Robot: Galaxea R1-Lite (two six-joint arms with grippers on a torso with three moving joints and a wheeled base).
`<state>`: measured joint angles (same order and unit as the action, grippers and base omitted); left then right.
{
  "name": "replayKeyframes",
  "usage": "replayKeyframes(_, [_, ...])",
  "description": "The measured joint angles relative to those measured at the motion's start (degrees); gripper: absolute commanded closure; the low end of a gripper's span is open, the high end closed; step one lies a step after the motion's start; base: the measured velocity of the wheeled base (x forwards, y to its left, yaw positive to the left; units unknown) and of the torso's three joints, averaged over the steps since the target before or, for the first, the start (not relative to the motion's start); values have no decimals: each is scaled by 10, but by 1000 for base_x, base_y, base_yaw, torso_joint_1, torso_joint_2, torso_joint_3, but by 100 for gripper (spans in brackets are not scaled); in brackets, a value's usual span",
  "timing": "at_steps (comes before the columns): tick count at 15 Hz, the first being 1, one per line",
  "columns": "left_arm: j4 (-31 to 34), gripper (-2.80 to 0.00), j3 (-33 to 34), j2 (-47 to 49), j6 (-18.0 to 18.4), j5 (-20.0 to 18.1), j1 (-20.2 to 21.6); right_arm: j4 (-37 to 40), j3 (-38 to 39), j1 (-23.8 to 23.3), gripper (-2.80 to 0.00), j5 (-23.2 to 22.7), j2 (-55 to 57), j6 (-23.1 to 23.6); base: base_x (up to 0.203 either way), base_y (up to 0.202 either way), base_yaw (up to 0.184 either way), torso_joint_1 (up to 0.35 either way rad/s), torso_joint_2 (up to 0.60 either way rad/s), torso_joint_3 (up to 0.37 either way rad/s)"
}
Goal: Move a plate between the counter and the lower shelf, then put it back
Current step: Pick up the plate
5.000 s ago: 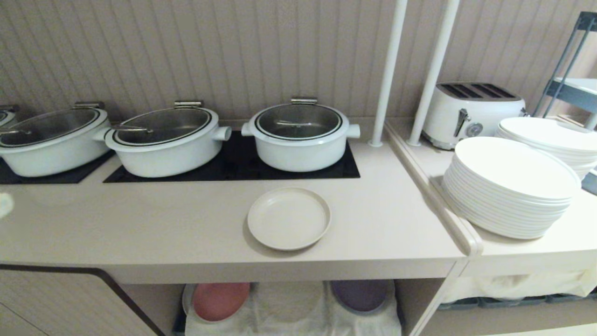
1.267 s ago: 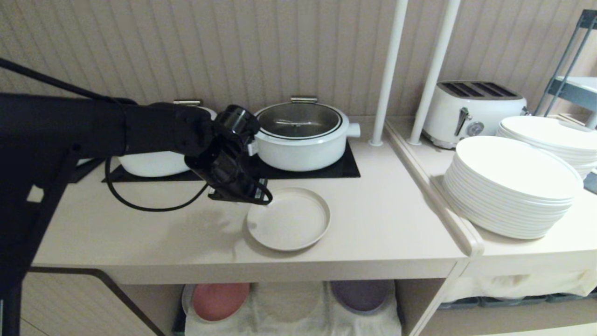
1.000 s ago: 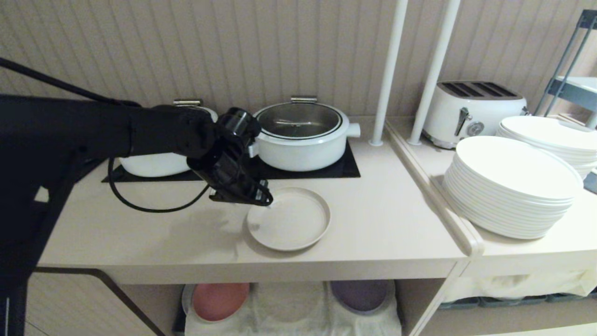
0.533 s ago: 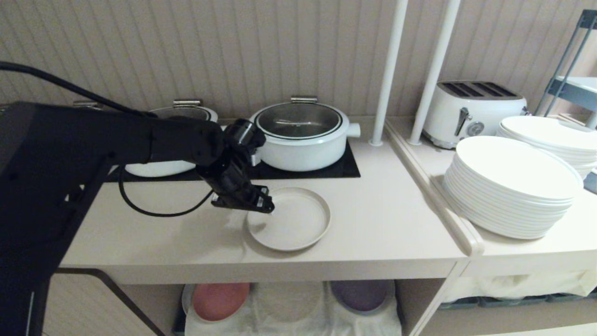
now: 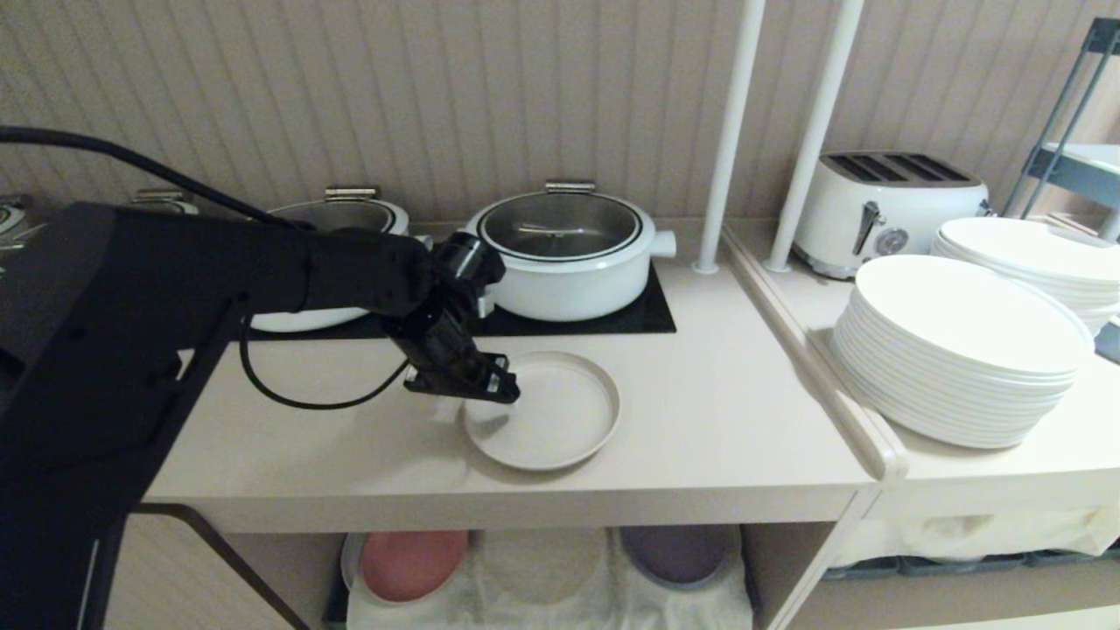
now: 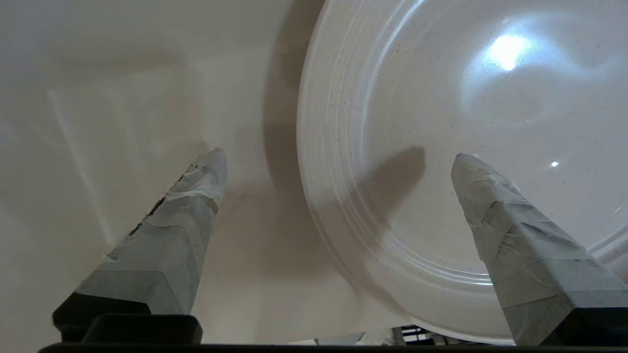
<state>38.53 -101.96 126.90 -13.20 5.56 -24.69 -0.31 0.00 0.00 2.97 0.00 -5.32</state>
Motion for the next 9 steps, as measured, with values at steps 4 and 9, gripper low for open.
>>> replayKeyframes(4, [0, -280, 1, 3, 0, 1, -1, 0, 0, 0, 0, 0, 0, 0, 0, 0, 0, 0, 0, 0])
replayKeyframes(9, [0, -280, 0, 5, 0, 0, -1, 0, 0, 0, 0, 0, 0, 0, 0, 0, 0, 0, 0, 0])
